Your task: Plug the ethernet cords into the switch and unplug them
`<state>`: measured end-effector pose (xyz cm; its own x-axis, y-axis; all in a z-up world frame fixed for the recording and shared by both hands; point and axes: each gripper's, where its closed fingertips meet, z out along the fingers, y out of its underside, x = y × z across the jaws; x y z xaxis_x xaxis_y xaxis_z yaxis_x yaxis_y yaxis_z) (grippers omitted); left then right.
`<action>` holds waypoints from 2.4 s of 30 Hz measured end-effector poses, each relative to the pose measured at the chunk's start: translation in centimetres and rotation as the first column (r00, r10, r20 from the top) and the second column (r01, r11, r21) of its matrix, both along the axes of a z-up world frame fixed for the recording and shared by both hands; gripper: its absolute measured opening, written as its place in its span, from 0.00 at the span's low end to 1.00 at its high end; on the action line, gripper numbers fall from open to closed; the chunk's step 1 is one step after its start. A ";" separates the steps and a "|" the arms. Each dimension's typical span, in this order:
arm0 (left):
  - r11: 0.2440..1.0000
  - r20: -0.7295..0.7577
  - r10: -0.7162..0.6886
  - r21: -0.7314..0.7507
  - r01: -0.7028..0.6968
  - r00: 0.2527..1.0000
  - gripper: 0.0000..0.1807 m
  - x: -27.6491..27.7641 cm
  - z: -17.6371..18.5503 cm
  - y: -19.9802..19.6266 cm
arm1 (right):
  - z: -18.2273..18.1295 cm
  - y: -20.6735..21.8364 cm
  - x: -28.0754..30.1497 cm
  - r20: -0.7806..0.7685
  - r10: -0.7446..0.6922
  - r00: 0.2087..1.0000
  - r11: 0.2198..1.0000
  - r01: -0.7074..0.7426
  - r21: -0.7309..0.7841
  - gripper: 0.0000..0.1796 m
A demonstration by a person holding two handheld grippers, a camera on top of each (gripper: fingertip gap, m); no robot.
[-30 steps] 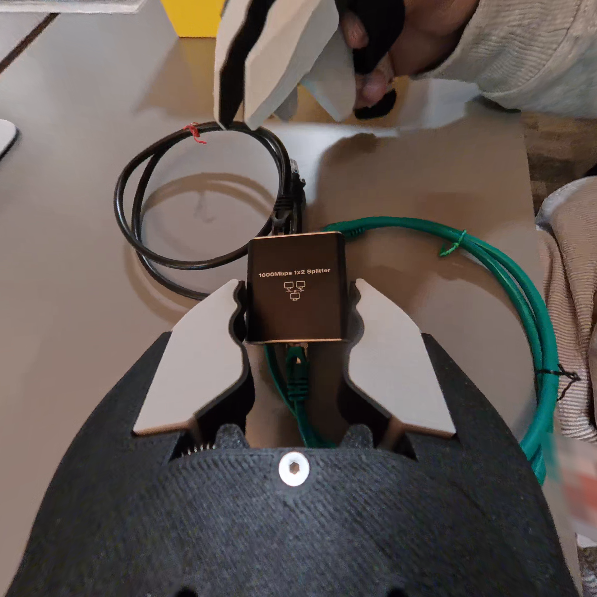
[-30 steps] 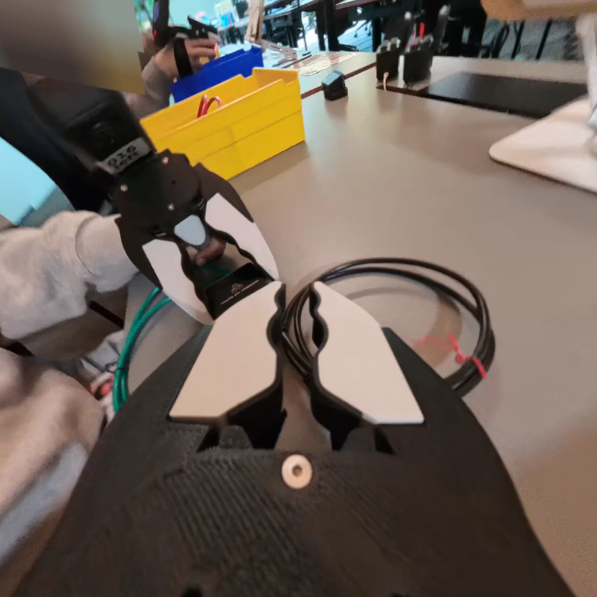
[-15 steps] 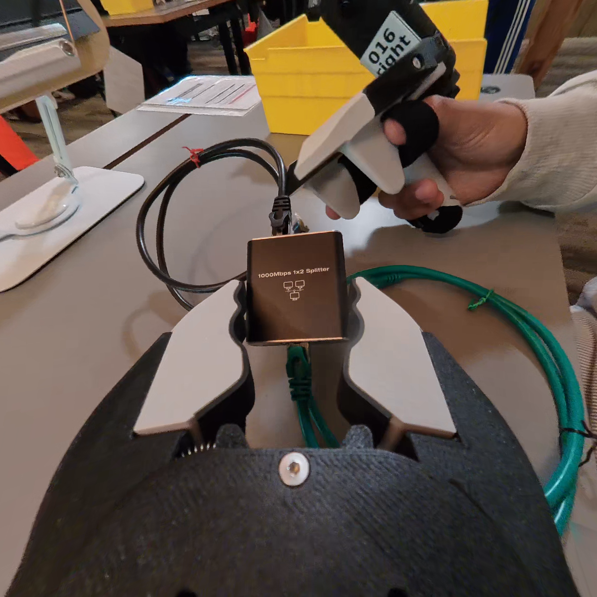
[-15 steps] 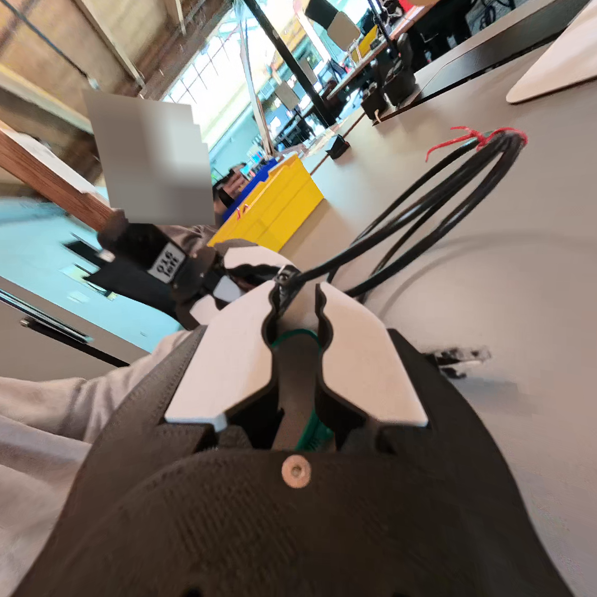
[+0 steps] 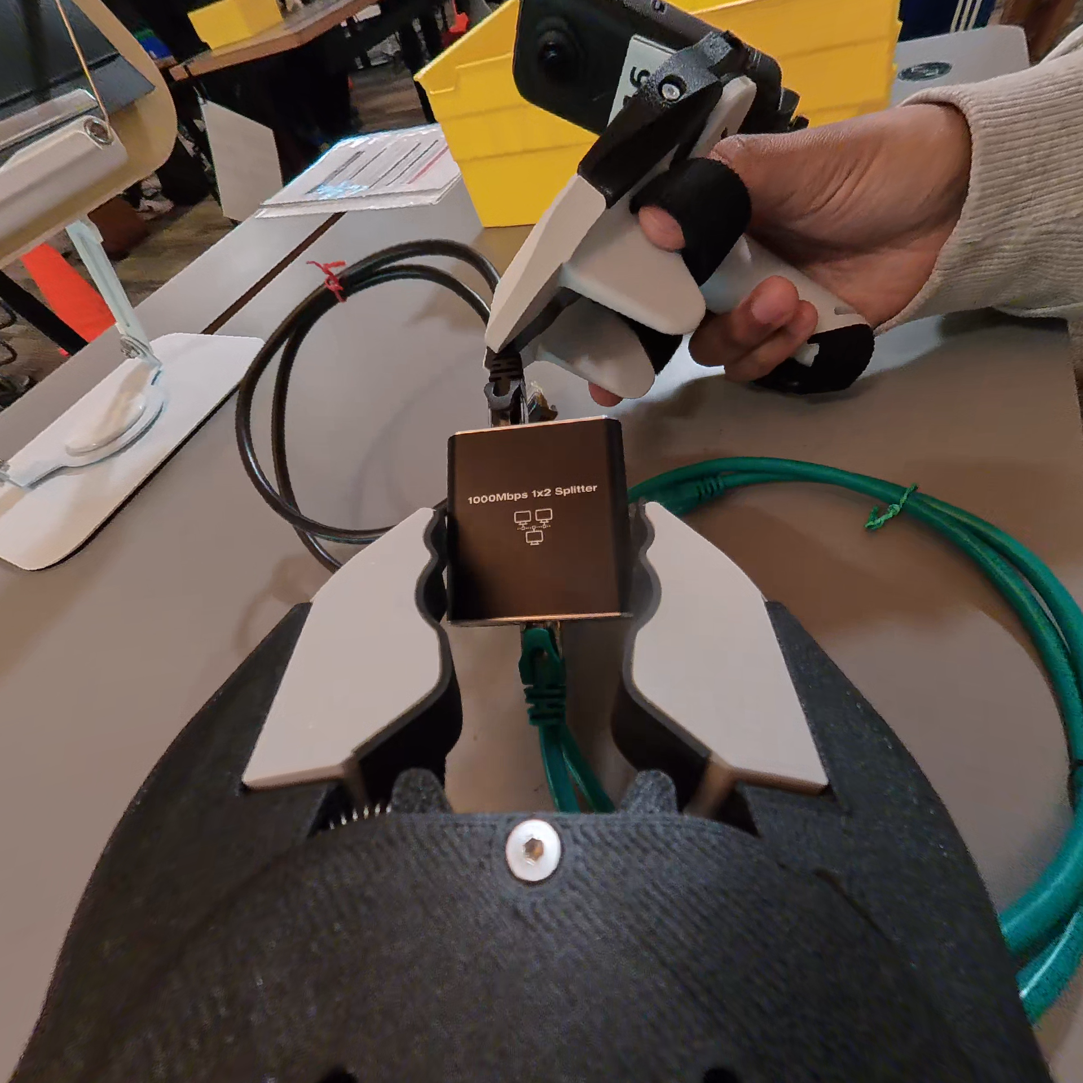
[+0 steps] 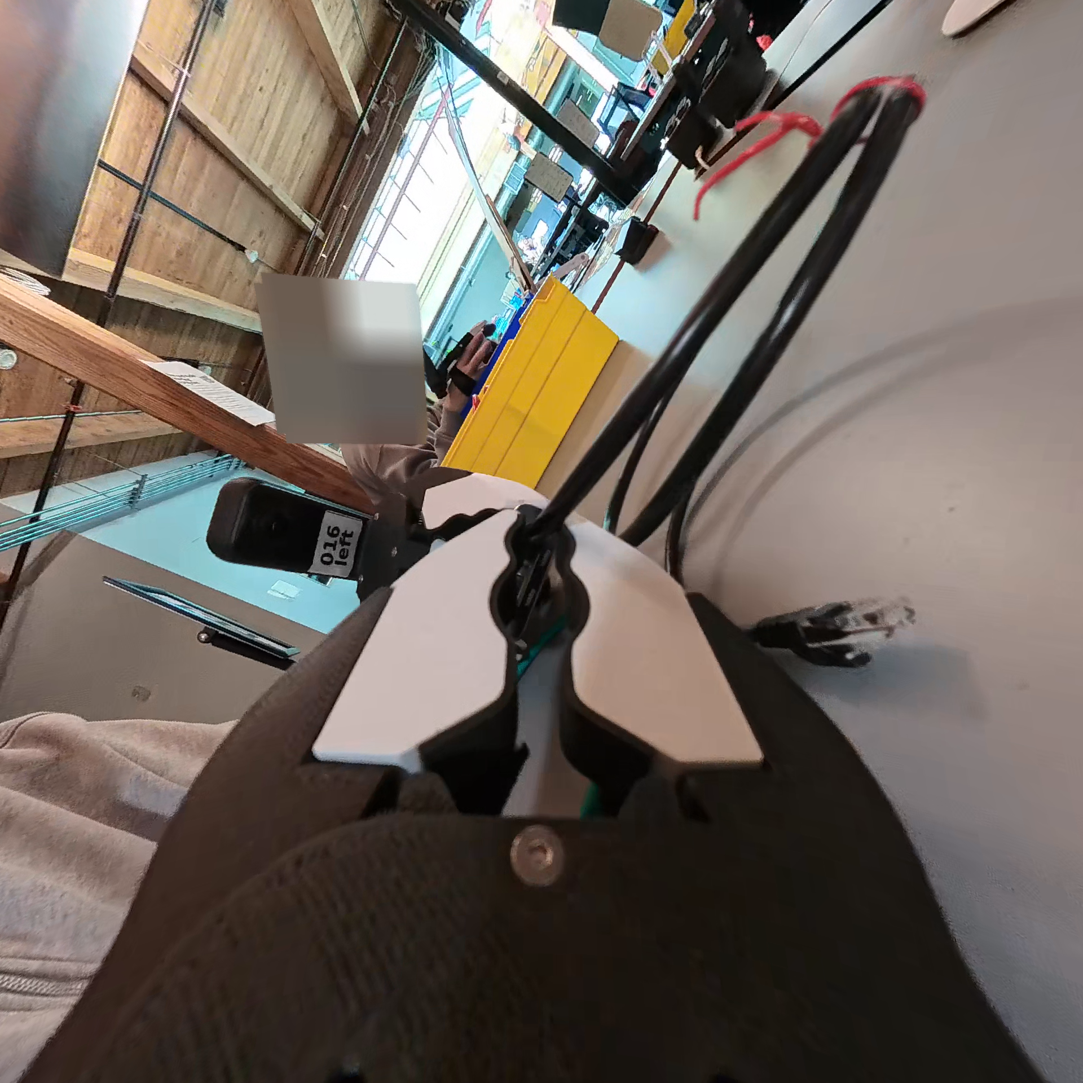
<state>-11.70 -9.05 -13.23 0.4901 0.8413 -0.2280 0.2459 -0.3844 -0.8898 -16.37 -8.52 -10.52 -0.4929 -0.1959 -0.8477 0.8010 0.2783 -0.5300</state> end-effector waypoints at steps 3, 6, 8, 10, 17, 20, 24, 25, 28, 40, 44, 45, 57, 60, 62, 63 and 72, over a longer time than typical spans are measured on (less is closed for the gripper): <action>1.000 -0.004 0.004 -0.010 -0.004 1.000 0.34 0.0 0.0 0.0 | 0.0 0.1 0.0 0.025 0.005 1.000 1.000 -0.005 -0.002 0.04; 1.000 -0.005 0.009 -0.021 -0.009 1.000 0.34 -0.1 -0.1 0.0 | -0.2 0.0 -0.1 0.025 -0.001 1.000 1.000 0.000 0.012 0.05; 0.999 -0.007 0.015 -0.028 -0.015 1.000 0.34 -0.1 -0.2 0.0 | -0.4 0.0 -0.2 0.023 -0.008 1.000 1.000 0.008 0.025 0.05; 0.999 -0.008 0.020 -0.035 -0.020 1.000 0.34 -0.2 -0.2 0.0 | -0.5 0.0 -0.3 0.025 -0.017 1.000 0.999 0.016 0.035 0.05; 0.997 -0.011 0.038 -0.071 -0.039 0.999 0.34 -0.3 -0.4 -0.1 | -0.9 -0.1 -0.6 0.024 -0.041 0.999 0.997 0.039 0.066 0.06; 0.994 -0.016 0.055 -0.090 -0.056 0.998 0.34 -0.4 -0.5 -0.2 | -1.0 -0.1 -0.8 0.035 -0.060 0.998 0.995 0.057 0.079 0.06; 0.988 -0.027 0.085 -0.131 -0.087 0.996 0.35 -0.6 -0.7 -0.3 | -1.3 -0.3 -1.1 0.088 -0.114 0.990 0.990 0.105 0.098 0.06; 0.987 -0.031 0.089 -0.134 -0.093 0.996 0.35 -0.7 -0.7 -0.3 | -1.3 -0.4 -1.2 0.105 -0.130 0.986 0.988 0.119 0.100 0.06; 0.987 -0.034 0.097 -0.126 -0.101 0.995 0.35 -0.7 -0.6 -0.4 | -1.3 -0.5 -1.4 0.144 -0.171 0.975 0.982 0.157 0.101 0.05; 0.984 -0.065 0.143 -0.096 -0.148 0.988 0.34 -1.0 0.0 -0.1 | -0.5 -0.8 -1.8 0.204 -0.285 0.937 0.959 0.277 0.066 0.03; 0.981 -0.083 0.146 -0.114 -0.155 0.986 0.34 -1.1 0.1 0.2 | -0.6 -0.8 -1.9 0.211 -0.310 0.927 0.951 0.301 0.073 0.04; 0.981 -0.085 0.147 -0.114 -0.156 0.985 0.34 -1.1 0.1 0.3 | -0.6 -0.8 -1.9 0.209 -0.317 0.925 0.949 0.307 0.076 0.04; 0.977 -0.103 0.170 -0.109 -0.181 0.980 0.33 -1.3 0.3 0.7 | 0.1 -1.0 -1.2 0.165 -0.342 0.925 0.940 0.337 0.058 0.03; 0.973 -0.094 0.193 -0.107 -0.202 0.977 0.33 -1.5 0.2 0.4 | 0.5 -1.3 -0.8 0.099 -0.348 0.932 0.937 0.345 0.045 0.04; 0.972 -0.098 0.200 -0.108 -0.210 0.975 0.33 -1.5 0.3 0.4 | 0.8 -1.5 -0.4 0.058 -0.352 0.934 0.936 0.350 0.041 0.04; 0.973 -0.102 0.198 -0.100 -0.208 0.975 0.32 -1.5 0.4 0.4 | 0.8 -1.5 -0.4 0.046 -0.351 0.935 0.936 0.349 0.042 0.04; 0.973 -0.082 0.213 -0.072 -0.219 0.974 0.32 -1.5 0.4 0.2 | 1.0 -1.7 0.0 -0.085 -0.352 0.932 0.934 0.356 0.040 0.04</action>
